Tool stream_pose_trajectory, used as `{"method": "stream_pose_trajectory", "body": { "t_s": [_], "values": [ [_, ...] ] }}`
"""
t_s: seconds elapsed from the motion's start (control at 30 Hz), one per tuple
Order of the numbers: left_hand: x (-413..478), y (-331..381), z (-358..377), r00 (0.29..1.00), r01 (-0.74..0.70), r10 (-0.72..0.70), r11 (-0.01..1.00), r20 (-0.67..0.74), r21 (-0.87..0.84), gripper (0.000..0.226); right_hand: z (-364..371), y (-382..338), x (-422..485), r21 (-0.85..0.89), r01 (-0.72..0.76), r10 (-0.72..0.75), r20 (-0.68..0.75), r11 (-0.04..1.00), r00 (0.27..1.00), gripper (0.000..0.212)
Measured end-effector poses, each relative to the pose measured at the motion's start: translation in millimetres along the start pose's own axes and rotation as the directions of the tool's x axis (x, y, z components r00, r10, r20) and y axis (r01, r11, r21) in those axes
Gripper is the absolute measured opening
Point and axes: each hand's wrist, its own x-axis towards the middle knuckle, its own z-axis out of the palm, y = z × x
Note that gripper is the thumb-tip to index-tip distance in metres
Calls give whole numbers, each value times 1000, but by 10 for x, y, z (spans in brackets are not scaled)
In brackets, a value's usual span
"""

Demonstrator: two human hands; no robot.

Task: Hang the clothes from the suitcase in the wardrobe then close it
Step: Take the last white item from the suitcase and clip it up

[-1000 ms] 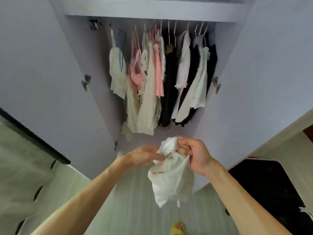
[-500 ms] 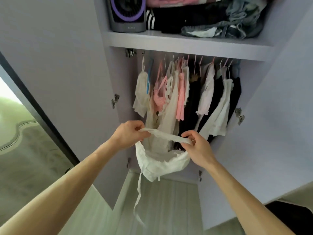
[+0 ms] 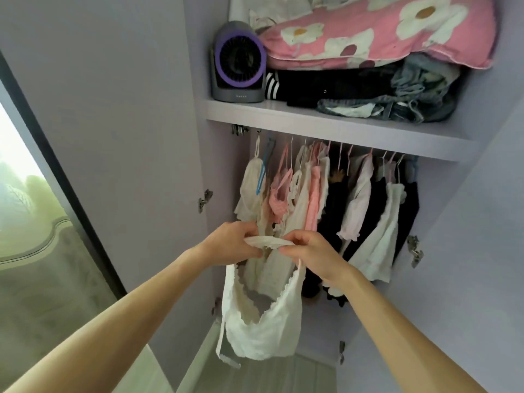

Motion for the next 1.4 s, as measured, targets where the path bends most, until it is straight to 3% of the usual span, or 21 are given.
{"method": "stream_pose_trajectory", "body": {
  "t_s": [0.1,0.17,0.3,0.47,0.53,0.6,0.7,0.77,0.87,0.93,1.03,1.17,1.27,1.4],
  "values": [
    [-7,53,-130,973,65,27,922,229,-382,30,-88,-71,84,231,-116,49,278,966,959,17],
    [-22,-11,-246,956,121,50,831,290,-543,36,-104,-141,202,269,-152,65,306,951,950,18],
    [36,-175,-413,944,210,-12,795,331,-569,29,39,-287,528,249,-91,51,164,964,985,8],
    [261,-286,-631,936,230,3,754,353,-615,18,234,-512,951,227,-34,-9,188,973,982,4],
    [381,-350,-720,954,187,-45,861,296,-473,16,264,-569,1130,192,-44,6,196,980,980,12],
    [527,-421,-809,987,114,-96,984,132,-136,16,282,-606,1327,184,-53,20,173,981,985,17],
    [748,-538,-943,988,91,-49,954,-149,286,11,331,-701,1699,212,-64,30,161,975,986,9],
    [893,-602,-1003,970,53,76,859,-229,510,18,373,-761,1945,255,-91,53,150,963,987,8],
    [1114,-761,-1079,927,65,204,740,-316,669,22,435,-782,2321,320,-114,76,128,941,989,8],
    [1314,-966,-1143,876,96,286,688,-389,720,21,438,-711,2624,252,-87,70,77,964,995,8],
    [1705,-1285,-1302,836,182,391,464,-384,867,24,374,-582,3086,49,-37,37,21,998,999,8],
    [2148,-1511,-1447,880,319,307,186,-364,929,59,226,-349,3946,-105,52,-69,-169,993,983,16],
    [2318,-1601,-1441,895,404,224,-35,-387,914,66,157,-193,4576,-235,54,-117,-263,970,958,27],
    [2548,-1826,-1353,859,486,264,-147,-439,862,71,192,-39,5257,-386,33,-175,-339,922,924,53]
  ]
}}
